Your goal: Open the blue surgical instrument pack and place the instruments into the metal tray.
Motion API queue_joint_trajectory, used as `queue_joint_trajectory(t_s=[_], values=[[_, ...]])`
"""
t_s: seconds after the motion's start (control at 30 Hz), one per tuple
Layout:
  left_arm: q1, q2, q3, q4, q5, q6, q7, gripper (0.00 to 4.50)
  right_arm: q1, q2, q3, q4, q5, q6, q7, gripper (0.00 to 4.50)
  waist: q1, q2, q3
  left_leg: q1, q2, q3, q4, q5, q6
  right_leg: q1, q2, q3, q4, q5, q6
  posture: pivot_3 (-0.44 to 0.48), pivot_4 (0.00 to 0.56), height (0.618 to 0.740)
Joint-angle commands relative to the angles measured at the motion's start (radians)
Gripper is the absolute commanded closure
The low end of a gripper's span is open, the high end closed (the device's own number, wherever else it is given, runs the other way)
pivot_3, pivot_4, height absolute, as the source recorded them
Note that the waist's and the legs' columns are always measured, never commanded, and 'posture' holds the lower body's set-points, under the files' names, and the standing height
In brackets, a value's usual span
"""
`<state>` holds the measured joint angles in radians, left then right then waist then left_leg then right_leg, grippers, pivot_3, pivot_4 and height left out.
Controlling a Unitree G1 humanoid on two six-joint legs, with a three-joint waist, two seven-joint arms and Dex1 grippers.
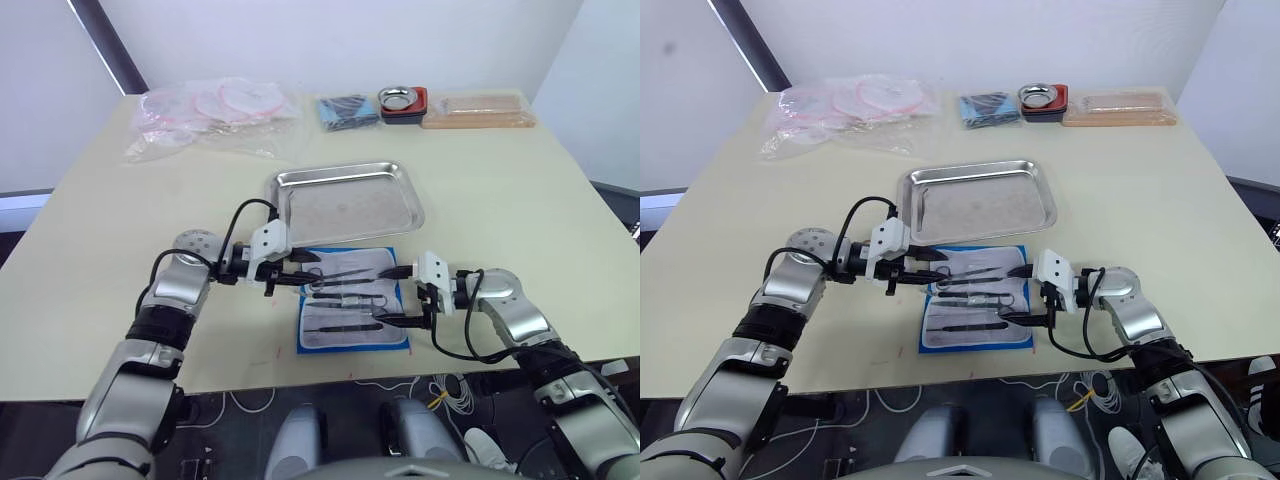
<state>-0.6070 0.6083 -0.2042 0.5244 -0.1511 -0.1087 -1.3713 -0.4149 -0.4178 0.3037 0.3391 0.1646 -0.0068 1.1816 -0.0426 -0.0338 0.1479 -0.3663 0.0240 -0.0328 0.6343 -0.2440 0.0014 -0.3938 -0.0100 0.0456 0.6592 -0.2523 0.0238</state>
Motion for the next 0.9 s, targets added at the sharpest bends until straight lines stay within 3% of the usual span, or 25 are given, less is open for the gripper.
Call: queue_joint_trajectory(t_s=[0.03, 0.4, 0.67, 0.77, 0.83, 0.9], values=[[-0.038, -0.025, 0.011, 0.039, 0.002, -0.017, 0.000, 2.62, 0.067, -0.020, 0.059, 0.097, -0.098, 0.064, -0.041, 0.00, 0.000, 0.000, 0.000, 0.000, 0.000, 0.000, 0.000, 0.000, 0.000, 0.000, 0.000, 0.000, 0.000, 0.000, 0.000, 0.000, 0.150, 0.740], [-0.055, -0.045, -0.025, 0.126, 0.079, -0.111, -0.022, 2.62, 0.067, -0.017, 0.057, 0.100, -0.098, 0.057, -0.051, 0.00, 0.000, 0.000, 0.000, 0.000, 0.000, 0.000, 0.000, 0.000, 0.000, 0.000, 0.000, 0.000, 0.000, 0.000, 0.000, 0.000, 0.150, 0.740], [-0.030, -0.062, -0.031, 0.107, 0.086, -0.055, -0.017, 2.62, 0.065, -0.013, 0.058, 0.103, -0.099, 0.057, -0.053, 0.00, 0.000, 0.001, -0.001, 0.000, 0.000, 0.000, 0.000, 0.000, 0.000, 0.000, 0.001, 0.000, 0.000, 0.000, 0.000, 0.000, 0.150, 0.740], [-0.027, -0.065, -0.037, 0.114, 0.103, -0.048, -0.004, 3.50, 0.062, -0.011, 0.057, 0.106, -0.098, 0.055, -0.055, 0.00, 0.000, 0.002, -0.001, 0.001, 0.000, 0.000, 0.000, 0.000, 0.000, 0.001, 0.001, 0.000, 0.000, 0.000, 0.000, 0.000, 0.150, 0.740], [-0.019, -0.059, -0.049, 0.111, 0.111, -0.063, -0.024, 4.44, 0.063, -0.010, 0.056, 0.107, -0.097, 0.055, -0.056, 0.00, 0.000, 0.002, -0.001, 0.001, 0.000, 0.000, 0.000, 0.000, 0.000, 0.001, 0.001, 0.000, 0.000, 0.000, 0.000, 0.000, 0.150, 0.740], [-0.015, -0.058, -0.047, 0.106, 0.107, -0.054, -0.023, 4.48, 0.066, -0.011, 0.056, 0.106, -0.096, 0.055, -0.056, 0.00, -0.001, 0.003, -0.002, 0.001, 0.000, -0.001, 0.000, 0.000, 0.000, 0.001, 0.001, 0.000, 0.000, 0.000, 0.000, 0.000, 0.150, 0.740]])
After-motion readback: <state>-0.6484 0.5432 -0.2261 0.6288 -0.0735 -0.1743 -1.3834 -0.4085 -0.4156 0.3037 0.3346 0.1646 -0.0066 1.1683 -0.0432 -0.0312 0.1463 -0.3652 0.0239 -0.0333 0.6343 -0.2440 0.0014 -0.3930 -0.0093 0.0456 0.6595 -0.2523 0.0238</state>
